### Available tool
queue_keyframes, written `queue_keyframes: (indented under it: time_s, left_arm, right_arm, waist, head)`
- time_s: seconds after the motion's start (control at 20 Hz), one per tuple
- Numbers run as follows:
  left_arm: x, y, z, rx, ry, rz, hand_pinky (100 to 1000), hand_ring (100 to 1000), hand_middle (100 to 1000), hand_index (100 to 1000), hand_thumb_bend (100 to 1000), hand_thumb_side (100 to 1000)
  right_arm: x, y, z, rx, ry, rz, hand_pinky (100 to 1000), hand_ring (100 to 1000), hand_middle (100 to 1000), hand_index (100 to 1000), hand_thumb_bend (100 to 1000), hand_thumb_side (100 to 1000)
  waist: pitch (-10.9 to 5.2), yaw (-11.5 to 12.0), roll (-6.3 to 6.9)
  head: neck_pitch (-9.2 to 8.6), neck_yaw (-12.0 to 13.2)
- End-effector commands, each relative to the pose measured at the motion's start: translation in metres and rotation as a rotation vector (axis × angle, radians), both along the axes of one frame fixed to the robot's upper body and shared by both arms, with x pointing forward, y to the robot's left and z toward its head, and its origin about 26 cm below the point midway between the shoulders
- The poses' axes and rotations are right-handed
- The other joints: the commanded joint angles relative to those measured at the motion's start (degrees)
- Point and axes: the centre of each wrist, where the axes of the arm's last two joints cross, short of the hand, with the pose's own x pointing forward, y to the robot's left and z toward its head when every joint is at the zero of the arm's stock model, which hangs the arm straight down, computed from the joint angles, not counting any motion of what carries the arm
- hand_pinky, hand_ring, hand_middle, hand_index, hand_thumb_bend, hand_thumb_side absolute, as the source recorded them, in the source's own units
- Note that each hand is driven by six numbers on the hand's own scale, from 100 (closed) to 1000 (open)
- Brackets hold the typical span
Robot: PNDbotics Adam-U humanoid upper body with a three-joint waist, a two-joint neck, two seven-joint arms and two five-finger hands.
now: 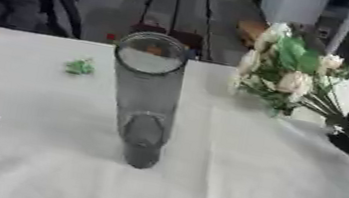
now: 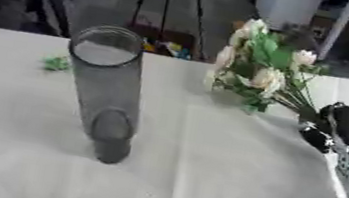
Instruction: Arrange flowers into the vase.
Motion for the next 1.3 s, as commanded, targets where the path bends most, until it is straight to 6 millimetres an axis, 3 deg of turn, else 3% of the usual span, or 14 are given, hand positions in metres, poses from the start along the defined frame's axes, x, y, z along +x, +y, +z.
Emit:
queue_keyframes:
  time_s: [0.05,0.1,0.3,1.3]
  left_arm:
    - [0.0,0.0,0.007,0.004,-0.022,-0.008,853,795,815,842,872,624]
    - [0.0,0.0,0.007,0.004,-0.022,-0.008,853,795,815,842,871,625]
    - [0.0,0.0,0.006,0.004,-0.021,-0.007,853,796,815,843,870,625]
    - [-0.001,0.004,0.002,0.003,-0.006,0.01,851,798,815,842,857,627]
  right_arm:
    - [0.001,-0.004,0.019,-0.033,-0.097,0.007,100,100,100,184,100,633]
    - [0.001,-0.004,0.02,-0.037,-0.116,0.01,100,100,100,162,100,707]
    - [0.001,-0.002,0.024,-0.058,-0.19,0.027,100,100,100,130,100,790]
    - [0.007,0.031,0.089,-0.206,-0.355,0.221,100,100,100,148,100,778]
  waist:
    - [-0.98,0.0,0.03]
    - [-1.01,0.0,0.05]
    - [-1.16,-0.1,0.13]
    - [-2.37,-1.5,-0.79]
  head:
    - [-0.66,0.1]
    - [-0.64,0.1]
    - [-0.62,0.0]
    - [-0.76,0.7]
